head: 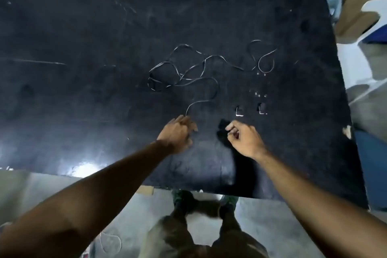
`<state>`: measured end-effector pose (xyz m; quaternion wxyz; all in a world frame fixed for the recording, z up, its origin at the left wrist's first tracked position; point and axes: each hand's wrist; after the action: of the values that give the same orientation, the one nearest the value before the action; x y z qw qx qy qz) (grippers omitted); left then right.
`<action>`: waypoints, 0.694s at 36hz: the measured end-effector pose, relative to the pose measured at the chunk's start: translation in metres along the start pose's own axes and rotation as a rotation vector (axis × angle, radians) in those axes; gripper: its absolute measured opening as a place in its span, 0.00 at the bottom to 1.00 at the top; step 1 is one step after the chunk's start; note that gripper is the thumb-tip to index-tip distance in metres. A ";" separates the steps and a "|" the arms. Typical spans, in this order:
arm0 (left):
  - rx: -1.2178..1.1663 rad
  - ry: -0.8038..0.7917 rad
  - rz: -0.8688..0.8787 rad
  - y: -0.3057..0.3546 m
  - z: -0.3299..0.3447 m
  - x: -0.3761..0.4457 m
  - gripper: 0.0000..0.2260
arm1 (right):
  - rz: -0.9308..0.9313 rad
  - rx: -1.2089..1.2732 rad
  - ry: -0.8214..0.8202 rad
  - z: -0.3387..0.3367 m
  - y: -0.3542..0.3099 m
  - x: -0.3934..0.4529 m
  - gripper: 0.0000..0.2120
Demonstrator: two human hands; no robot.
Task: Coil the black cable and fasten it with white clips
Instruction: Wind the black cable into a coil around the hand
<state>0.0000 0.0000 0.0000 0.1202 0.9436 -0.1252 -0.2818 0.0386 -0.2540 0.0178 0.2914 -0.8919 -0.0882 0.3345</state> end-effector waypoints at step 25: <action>-1.330 0.265 0.072 0.037 -0.039 0.008 0.04 | -0.140 0.251 -0.035 0.030 -0.026 0.008 0.30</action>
<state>0.0228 -0.0311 0.0388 0.6987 0.6907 0.0591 -0.1769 0.0262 -0.2159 0.0106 0.4215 -0.8343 -0.1126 0.3371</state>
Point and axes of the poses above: each hand's wrist, its own x-axis towards the middle knuckle, its own z-axis out of the palm, y = z × x, and after that the axes turned 11 degrees about -y, right-handed
